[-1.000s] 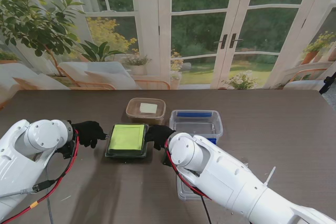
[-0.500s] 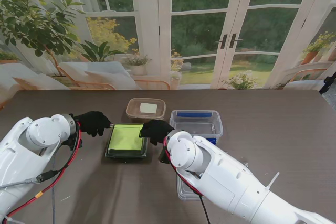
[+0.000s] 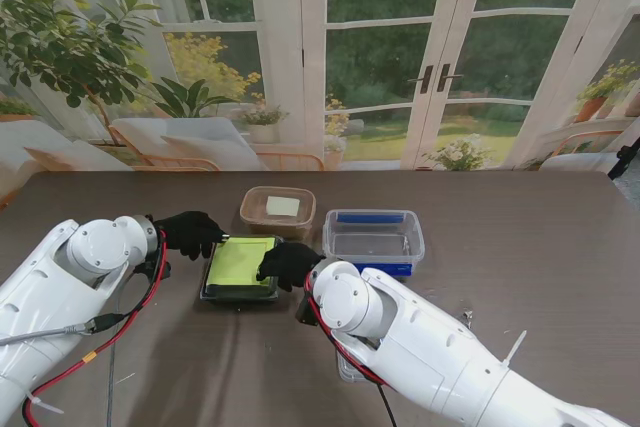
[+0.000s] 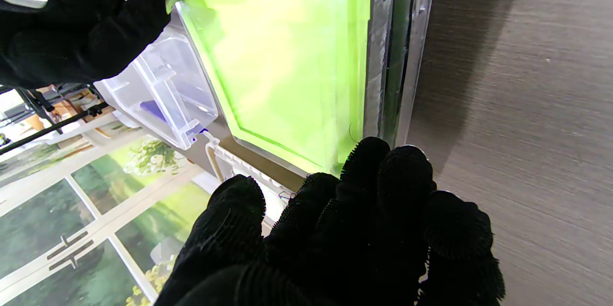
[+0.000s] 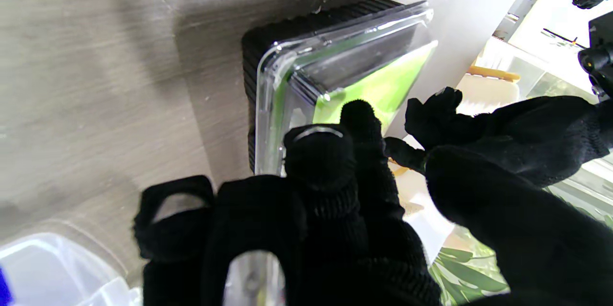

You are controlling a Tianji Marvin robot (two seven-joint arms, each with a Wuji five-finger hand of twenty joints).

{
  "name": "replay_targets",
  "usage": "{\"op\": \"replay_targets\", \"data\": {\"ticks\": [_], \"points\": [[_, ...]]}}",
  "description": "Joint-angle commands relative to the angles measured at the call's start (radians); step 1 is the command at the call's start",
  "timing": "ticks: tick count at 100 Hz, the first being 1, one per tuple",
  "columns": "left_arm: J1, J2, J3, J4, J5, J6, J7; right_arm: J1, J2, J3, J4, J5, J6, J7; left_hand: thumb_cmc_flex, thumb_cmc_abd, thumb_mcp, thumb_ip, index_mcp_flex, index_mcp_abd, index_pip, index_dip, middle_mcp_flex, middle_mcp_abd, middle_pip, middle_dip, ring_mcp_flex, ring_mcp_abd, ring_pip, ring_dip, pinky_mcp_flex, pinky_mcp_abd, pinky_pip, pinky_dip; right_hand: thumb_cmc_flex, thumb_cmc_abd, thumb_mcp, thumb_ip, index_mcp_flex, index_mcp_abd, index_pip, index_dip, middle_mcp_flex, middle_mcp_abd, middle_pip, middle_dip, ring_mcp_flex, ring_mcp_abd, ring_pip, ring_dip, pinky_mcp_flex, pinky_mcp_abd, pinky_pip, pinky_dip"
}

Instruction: Pair container bodies with their lids

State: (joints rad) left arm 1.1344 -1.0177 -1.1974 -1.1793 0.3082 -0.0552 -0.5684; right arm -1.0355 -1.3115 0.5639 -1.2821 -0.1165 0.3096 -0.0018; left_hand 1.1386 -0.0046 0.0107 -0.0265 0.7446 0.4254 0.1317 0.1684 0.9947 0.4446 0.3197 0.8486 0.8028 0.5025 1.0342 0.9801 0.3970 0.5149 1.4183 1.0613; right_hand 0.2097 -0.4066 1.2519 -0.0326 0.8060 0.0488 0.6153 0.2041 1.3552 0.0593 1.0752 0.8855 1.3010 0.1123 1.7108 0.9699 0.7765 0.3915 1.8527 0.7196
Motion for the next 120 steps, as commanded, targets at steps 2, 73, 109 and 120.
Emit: {"op": "replay_targets", "data": {"ticks": [2, 73, 109, 120], "points": [[-0.005, -0.007, 0.005, 0.008, -0.004, 0.000, -0.021, 0.000, -0.013, -0.009, 0.018, 0.004, -0.003, 0.014, 0.012, 0.048, -0.013, 0.026, 0.009, -0.010, 0.005, 0.004, 0.003, 0.023, -0.009, -0.009, -0.002, 0.044, -0.017, -0.004, -0.015, -0.035, 0.000, -0.009, 0.000, -0.020, -0.002, -0.005, 0.009, -0.014, 0.014, -0.006, 0.093, 0.077, 0.020, -0.006, 0.006, -0.026, 0.074, 0.008, 0.391, 0.034, 0.094, 0.017], [-0.013, -0.011, 0.037, 0.052, -0.018, 0.022, -0.022, -0.003, -0.018, -0.009, 0.069, 0.027, -0.009, 0.022, 0.013, 0.050, -0.014, 0.026, 0.010, -0.006, 0.005, 0.006, 0.002, 0.026, -0.011, -0.011, -0.009, 0.049, -0.023, -0.003, -0.020, -0.034, -0.003, -0.009, 0.002, -0.017, -0.005, -0.005, 0.010, -0.004, 0.017, -0.005, 0.093, 0.079, 0.021, -0.008, 0.006, -0.026, 0.074, 0.008, 0.391, 0.034, 0.093, 0.019], [0.020, -0.008, 0.023, 0.024, -0.007, 0.051, -0.021, -0.018, -0.010, -0.002, 0.063, 0.028, -0.007, 0.029, 0.013, 0.051, -0.014, 0.026, 0.011, -0.003, 0.005, 0.007, -0.001, 0.026, -0.013, -0.012, -0.012, 0.050, -0.032, -0.005, -0.026, -0.035, -0.006, -0.009, 0.002, -0.016, -0.006, -0.005, 0.013, 0.001, 0.022, -0.004, 0.093, 0.079, 0.021, -0.009, 0.006, -0.025, 0.073, 0.007, 0.391, 0.034, 0.093, 0.019], [0.029, -0.007, 0.017, 0.014, -0.003, 0.056, -0.020, -0.020, -0.011, -0.003, 0.067, 0.030, -0.006, 0.030, 0.012, 0.051, -0.015, 0.026, 0.009, -0.004, 0.004, 0.007, -0.001, 0.026, -0.013, -0.012, -0.012, 0.049, -0.032, -0.005, -0.025, -0.034, -0.006, -0.009, 0.002, -0.016, -0.006, -0.005, 0.013, 0.003, 0.022, -0.004, 0.093, 0.078, 0.021, -0.009, 0.006, -0.025, 0.073, 0.007, 0.391, 0.034, 0.093, 0.019]]}}
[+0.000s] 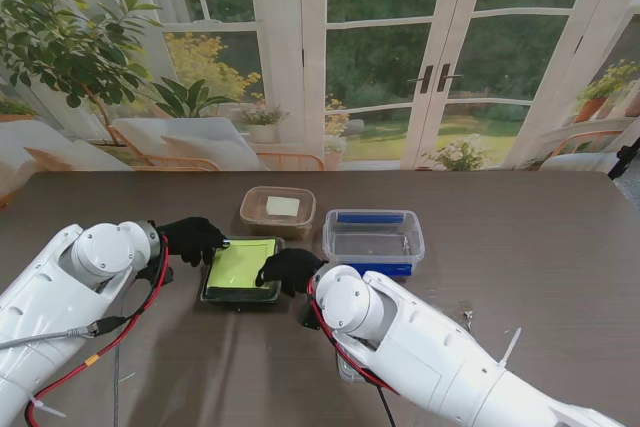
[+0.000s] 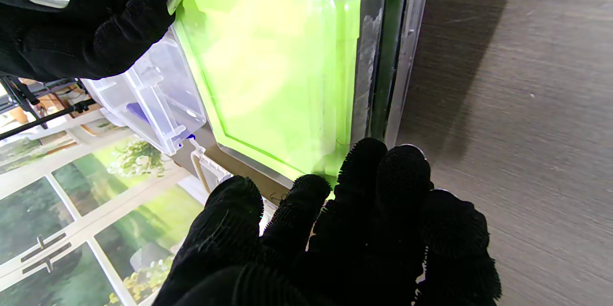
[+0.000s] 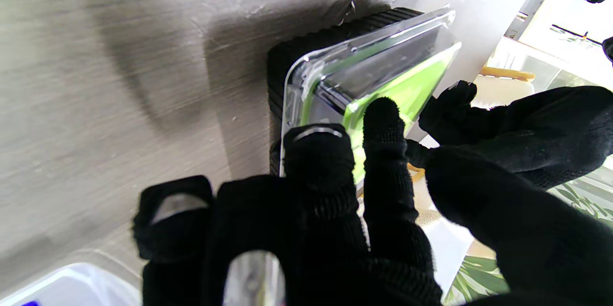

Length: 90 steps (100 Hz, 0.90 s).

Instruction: Pair container bodies with their lids

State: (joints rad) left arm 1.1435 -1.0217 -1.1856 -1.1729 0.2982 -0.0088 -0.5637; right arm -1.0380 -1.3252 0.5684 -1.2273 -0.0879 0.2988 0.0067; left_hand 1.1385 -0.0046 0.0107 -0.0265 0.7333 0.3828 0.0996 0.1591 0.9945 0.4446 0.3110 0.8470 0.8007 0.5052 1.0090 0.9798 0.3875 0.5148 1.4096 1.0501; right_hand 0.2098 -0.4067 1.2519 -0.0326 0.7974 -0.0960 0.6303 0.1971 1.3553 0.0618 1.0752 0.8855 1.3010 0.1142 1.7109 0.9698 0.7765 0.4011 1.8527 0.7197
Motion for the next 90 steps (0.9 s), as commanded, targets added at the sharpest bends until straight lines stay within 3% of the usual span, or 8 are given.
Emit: {"op": "replay_targets", "data": {"ticks": [1, 35, 90], "points": [[0.021, -0.003, 0.005, 0.007, 0.008, 0.011, -0.025, -0.018, 0.003, -0.008, 0.013, 0.001, 0.005, 0.022, 0.012, 0.051, -0.015, 0.026, 0.019, 0.040, 0.036, 0.016, -0.001, 0.026, -0.004, -0.011, -0.010, 0.046, -0.007, -0.005, -0.016, -0.034, 0.003, 0.002, 0.002, -0.016, -0.006, -0.005, 0.023, 0.149, 0.008, 0.004, 0.093, 0.075, 0.021, -0.009, 0.006, -0.027, 0.073, 0.007, 0.391, 0.025, 0.093, 0.019], [0.042, 0.000, -0.004, -0.024, 0.016, 0.037, -0.030, -0.023, 0.002, -0.010, 0.020, 0.006, 0.004, 0.025, 0.012, 0.051, -0.015, 0.026, 0.018, 0.040, 0.035, 0.016, -0.003, 0.028, -0.004, -0.011, -0.011, 0.049, -0.008, -0.005, -0.017, -0.036, 0.002, 0.003, 0.003, -0.016, -0.006, -0.005, 0.023, 0.150, 0.010, 0.004, 0.093, 0.076, 0.021, -0.009, 0.006, -0.027, 0.073, 0.007, 0.391, 0.025, 0.093, 0.019], [0.047, 0.005, -0.021, -0.038, 0.036, 0.027, -0.038, -0.044, 0.005, 0.004, 0.023, 0.014, 0.005, 0.018, 0.011, 0.050, -0.015, 0.026, 0.018, 0.037, 0.035, 0.016, -0.003, 0.025, -0.003, -0.011, -0.010, 0.047, -0.007, -0.004, -0.015, -0.036, 0.004, 0.004, 0.005, -0.017, -0.004, -0.006, 0.037, 0.162, 0.022, 0.008, 0.093, 0.079, 0.022, -0.009, 0.006, -0.021, 0.073, 0.007, 0.391, 0.025, 0.092, 0.019]]}}
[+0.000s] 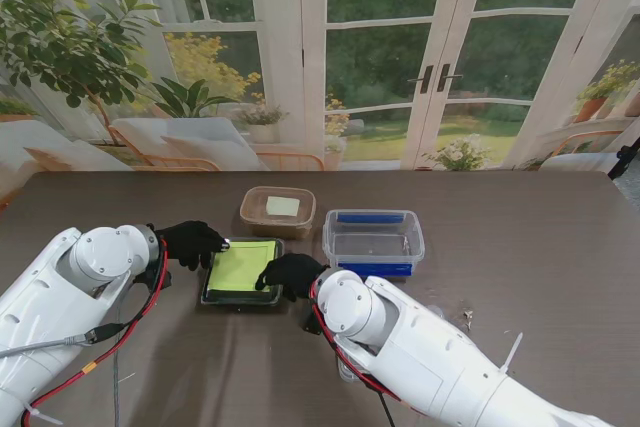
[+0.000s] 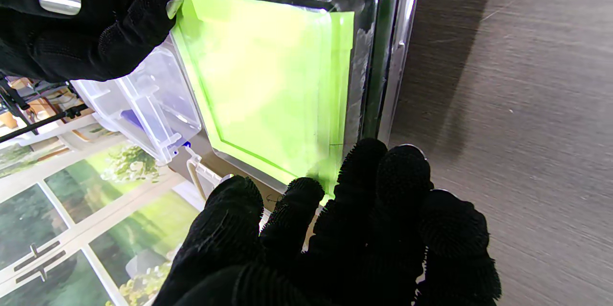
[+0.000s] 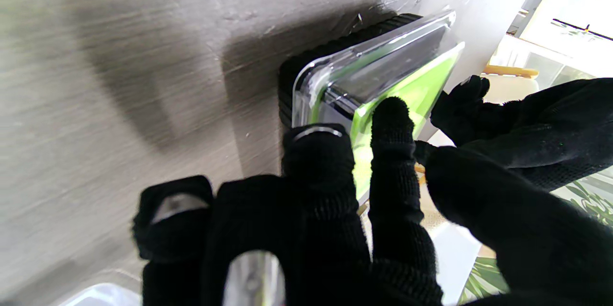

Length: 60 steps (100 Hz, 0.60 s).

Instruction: Pair container bodies with their lids

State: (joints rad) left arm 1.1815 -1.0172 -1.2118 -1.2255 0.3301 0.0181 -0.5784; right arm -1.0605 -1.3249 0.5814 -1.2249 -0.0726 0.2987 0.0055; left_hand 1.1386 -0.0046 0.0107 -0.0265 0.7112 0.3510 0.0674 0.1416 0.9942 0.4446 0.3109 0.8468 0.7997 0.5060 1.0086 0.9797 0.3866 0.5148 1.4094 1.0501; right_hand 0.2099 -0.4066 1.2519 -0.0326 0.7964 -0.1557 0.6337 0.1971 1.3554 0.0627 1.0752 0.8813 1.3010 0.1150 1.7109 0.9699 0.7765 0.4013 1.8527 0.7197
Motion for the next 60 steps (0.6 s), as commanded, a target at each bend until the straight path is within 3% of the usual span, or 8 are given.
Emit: {"op": "replay_targets", "data": {"ticks": [1, 34, 49, 60], "points": [[0.008, 0.000, 0.005, 0.015, 0.004, -0.001, -0.023, -0.021, 0.005, -0.009, 0.020, -0.001, 0.005, 0.019, 0.011, 0.050, -0.015, 0.026, 0.041, 0.069, 0.068, 0.033, -0.003, 0.025, -0.002, -0.011, -0.009, 0.046, -0.007, -0.004, -0.014, -0.036, 0.004, 0.004, 0.005, -0.017, -0.004, -0.006, 0.038, 0.221, 0.019, 0.008, 0.093, 0.079, 0.022, -0.005, 0.006, -0.022, 0.073, 0.007, 0.391, 0.025, 0.092, 0.019], [0.024, 0.000, -0.023, -0.011, 0.022, -0.033, -0.004, -0.015, 0.003, 0.009, -0.029, -0.004, 0.003, -0.009, 0.006, 0.049, -0.015, 0.026, 0.041, 0.063, 0.069, 0.035, -0.004, 0.022, -0.002, -0.011, -0.017, 0.045, -0.017, -0.008, -0.031, -0.040, -0.009, -0.001, 0.002, -0.015, -0.009, -0.007, -0.023, 0.190, -0.019, -0.006, 0.092, 0.079, 0.019, -0.007, 0.006, -0.022, 0.072, 0.006, 0.390, 0.038, 0.086, 0.019], [0.036, 0.001, -0.052, -0.034, 0.038, -0.051, 0.007, -0.011, 0.010, 0.015, -0.059, -0.018, 0.009, -0.009, -0.002, 0.050, -0.015, 0.027, 0.034, 0.053, 0.066, 0.038, -0.018, 0.014, -0.025, -0.036, -0.053, 0.043, -0.158, -0.085, -0.108, -0.045, -0.097, -0.100, -0.002, -0.014, -0.012, -0.006, -0.037, 0.183, -0.040, -0.014, 0.092, 0.079, 0.017, -0.007, 0.006, -0.025, 0.072, 0.007, 0.390, 0.035, 0.085, 0.019], [0.047, 0.002, -0.069, -0.052, 0.043, -0.055, 0.007, -0.011, 0.013, 0.018, -0.067, -0.027, 0.014, -0.010, -0.005, 0.051, -0.016, 0.027, 0.038, 0.051, 0.068, 0.040, -0.026, 0.011, -0.048, -0.070, -0.065, 0.045, -0.197, -0.107, -0.118, -0.042, -0.105, -0.130, -0.005, -0.012, -0.014, -0.006, -0.050, 0.186, -0.052, -0.018, 0.092, 0.077, 0.016, -0.007, 0.006, -0.025, 0.072, 0.006, 0.390, 0.032, 0.086, 0.019]]}}
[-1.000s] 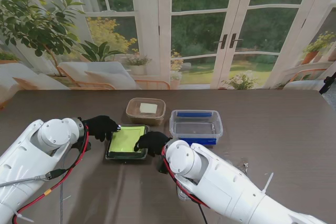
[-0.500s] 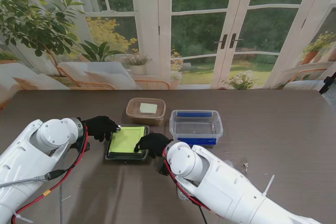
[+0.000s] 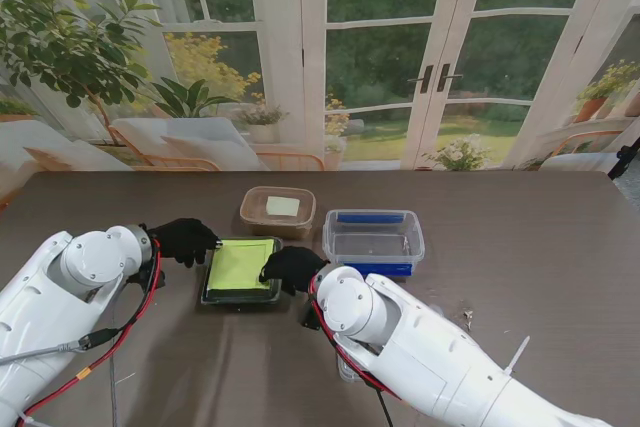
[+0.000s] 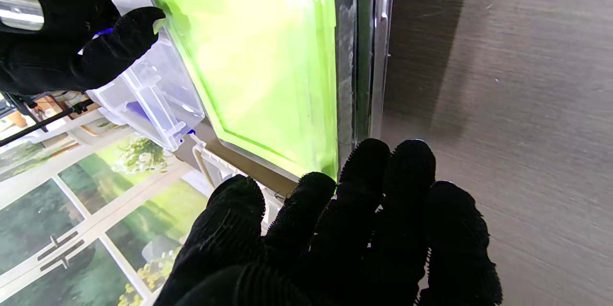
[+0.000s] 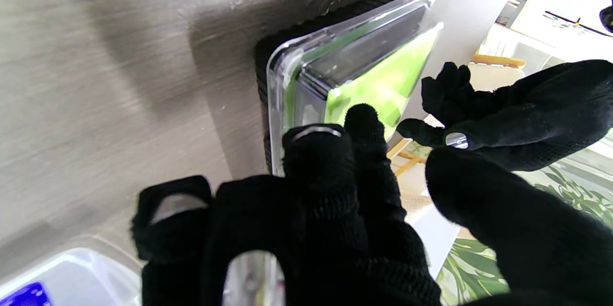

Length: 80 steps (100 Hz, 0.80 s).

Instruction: Pair container bodies with their lids

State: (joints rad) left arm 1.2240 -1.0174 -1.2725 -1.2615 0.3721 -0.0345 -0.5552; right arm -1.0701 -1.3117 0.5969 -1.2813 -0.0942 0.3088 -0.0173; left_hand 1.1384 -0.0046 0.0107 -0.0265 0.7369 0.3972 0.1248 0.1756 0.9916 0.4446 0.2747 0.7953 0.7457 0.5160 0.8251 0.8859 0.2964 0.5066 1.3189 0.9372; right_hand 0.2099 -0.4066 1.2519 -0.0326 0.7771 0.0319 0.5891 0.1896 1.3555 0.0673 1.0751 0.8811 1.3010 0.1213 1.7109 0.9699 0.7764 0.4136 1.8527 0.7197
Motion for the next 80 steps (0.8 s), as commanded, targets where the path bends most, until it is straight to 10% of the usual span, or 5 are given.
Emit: {"op": "replay_targets", "data": {"ticks": [1, 80], "points": [[0.006, 0.003, -0.010, -0.018, 0.002, -0.002, -0.016, -0.001, 0.000, 0.003, -0.011, -0.006, 0.004, 0.012, -0.005, 0.051, -0.015, 0.027, 0.012, 0.004, 0.010, 0.005, -0.024, 0.010, -0.013, -0.020, -0.011, 0.035, -0.015, -0.014, -0.028, -0.034, -0.014, -0.018, -0.005, -0.011, -0.014, -0.006, -0.032, 0.000, -0.009, -0.011, 0.092, 0.072, 0.016, -0.007, 0.006, -0.032, 0.071, 0.006, 0.391, 0.019, 0.086, 0.019], [0.227, 0.005, -0.134, -0.200, 0.105, 0.087, 0.027, 0.041, -0.028, -0.046, 0.048, -0.106, 0.127, -0.032, -0.024, 0.046, -0.014, 0.030, -0.023, -0.003, -0.007, 0.003, -0.118, -0.006, -0.097, -0.215, -0.138, 0.015, -0.361, -0.233, -0.158, -0.051, -0.331, -0.203, -0.086, 0.025, -0.110, -0.013, -0.183, 0.109, 0.020, 0.016, 0.061, 0.073, -0.056, -0.030, 0.007, -0.039, 0.051, -0.004, 0.390, 0.015, 0.086, 0.015]]}}
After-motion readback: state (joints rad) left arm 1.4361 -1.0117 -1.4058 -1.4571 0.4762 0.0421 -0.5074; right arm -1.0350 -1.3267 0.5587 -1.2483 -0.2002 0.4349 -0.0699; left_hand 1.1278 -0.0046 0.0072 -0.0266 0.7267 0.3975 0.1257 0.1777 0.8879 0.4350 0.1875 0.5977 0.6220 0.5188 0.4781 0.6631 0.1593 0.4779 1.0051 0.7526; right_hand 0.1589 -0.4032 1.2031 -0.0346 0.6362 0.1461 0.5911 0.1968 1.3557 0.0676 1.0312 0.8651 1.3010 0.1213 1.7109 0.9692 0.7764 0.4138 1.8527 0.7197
